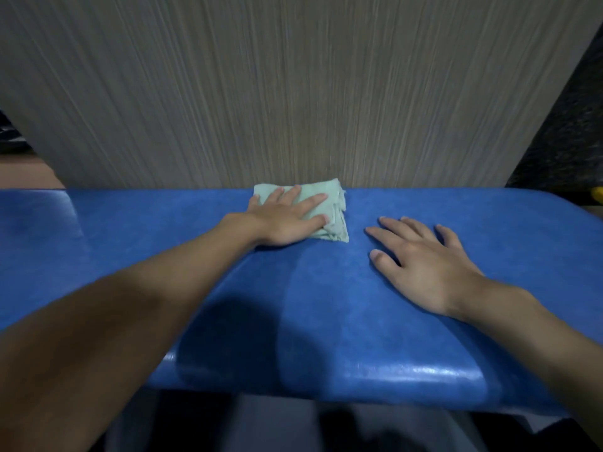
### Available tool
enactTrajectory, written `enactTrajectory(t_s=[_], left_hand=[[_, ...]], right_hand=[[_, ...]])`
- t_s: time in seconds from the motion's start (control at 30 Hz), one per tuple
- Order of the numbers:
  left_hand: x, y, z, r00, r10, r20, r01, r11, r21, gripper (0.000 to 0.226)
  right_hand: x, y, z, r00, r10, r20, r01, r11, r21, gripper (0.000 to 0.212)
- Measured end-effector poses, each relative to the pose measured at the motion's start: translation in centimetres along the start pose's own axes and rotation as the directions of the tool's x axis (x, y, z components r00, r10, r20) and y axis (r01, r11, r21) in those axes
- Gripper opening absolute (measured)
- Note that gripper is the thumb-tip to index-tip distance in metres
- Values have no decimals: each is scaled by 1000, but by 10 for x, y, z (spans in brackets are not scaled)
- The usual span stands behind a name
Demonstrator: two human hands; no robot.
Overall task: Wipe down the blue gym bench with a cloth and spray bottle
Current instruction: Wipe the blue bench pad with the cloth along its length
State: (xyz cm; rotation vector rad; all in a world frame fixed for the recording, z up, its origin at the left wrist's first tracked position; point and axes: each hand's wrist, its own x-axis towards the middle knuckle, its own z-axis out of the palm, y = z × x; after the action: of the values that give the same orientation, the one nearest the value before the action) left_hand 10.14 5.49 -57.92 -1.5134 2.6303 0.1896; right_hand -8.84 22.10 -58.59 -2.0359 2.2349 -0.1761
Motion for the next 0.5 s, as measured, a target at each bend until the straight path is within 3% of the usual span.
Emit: enactTrajectory(t_s=[0.2,0.5], left_hand=[[24,-2,-6,1000,-31,3,31,999,-18,65],[-101,14,23,997,71,-22,-70,997,32,60]], right_hand=[[0,0,-1,1000,2,-1,-2,1000,16,57],[-1,-1,-2,1000,7,-5,-7,999,31,54]])
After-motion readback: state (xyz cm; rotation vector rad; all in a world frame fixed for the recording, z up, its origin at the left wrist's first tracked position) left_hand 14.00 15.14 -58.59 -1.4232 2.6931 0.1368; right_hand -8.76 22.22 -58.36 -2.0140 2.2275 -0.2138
